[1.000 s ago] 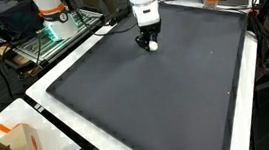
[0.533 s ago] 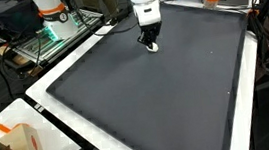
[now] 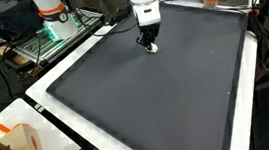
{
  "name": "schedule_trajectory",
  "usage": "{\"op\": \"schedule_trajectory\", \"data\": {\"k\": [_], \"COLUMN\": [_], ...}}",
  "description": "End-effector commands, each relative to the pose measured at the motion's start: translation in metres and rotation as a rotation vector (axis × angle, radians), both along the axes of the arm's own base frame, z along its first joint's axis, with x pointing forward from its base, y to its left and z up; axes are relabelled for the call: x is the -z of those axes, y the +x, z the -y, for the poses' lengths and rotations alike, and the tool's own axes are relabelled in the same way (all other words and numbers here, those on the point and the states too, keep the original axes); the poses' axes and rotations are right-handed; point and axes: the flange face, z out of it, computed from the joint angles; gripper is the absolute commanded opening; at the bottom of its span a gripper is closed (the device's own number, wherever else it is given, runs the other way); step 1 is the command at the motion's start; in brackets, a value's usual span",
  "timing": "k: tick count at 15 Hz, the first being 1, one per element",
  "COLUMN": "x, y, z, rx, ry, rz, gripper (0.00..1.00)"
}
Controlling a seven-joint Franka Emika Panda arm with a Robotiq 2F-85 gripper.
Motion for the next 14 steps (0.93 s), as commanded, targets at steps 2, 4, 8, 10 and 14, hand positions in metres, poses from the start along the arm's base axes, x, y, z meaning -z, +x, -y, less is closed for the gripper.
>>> {"op": "schedule_trajectory", "data": {"k": [2,4,8,10,14], "x": [0.005,0.001,0.001,-0.005,-0.008], "y": [-0.006,-0.008,-0.012,-0.011,-0.009], "z": [0.005,0.005,0.002,0.006,0.009], "rx": [-0.016,-0.039,-0.058,-0.053,-0.075], "ry": [-0.06,-0.058,-0.082,-0.132,-0.322], "rz": [-0.052,-0.071,-0.113,-0.081,-0.046], "gripper": [0.61,0.76,1.0,1.0,1.0]}}
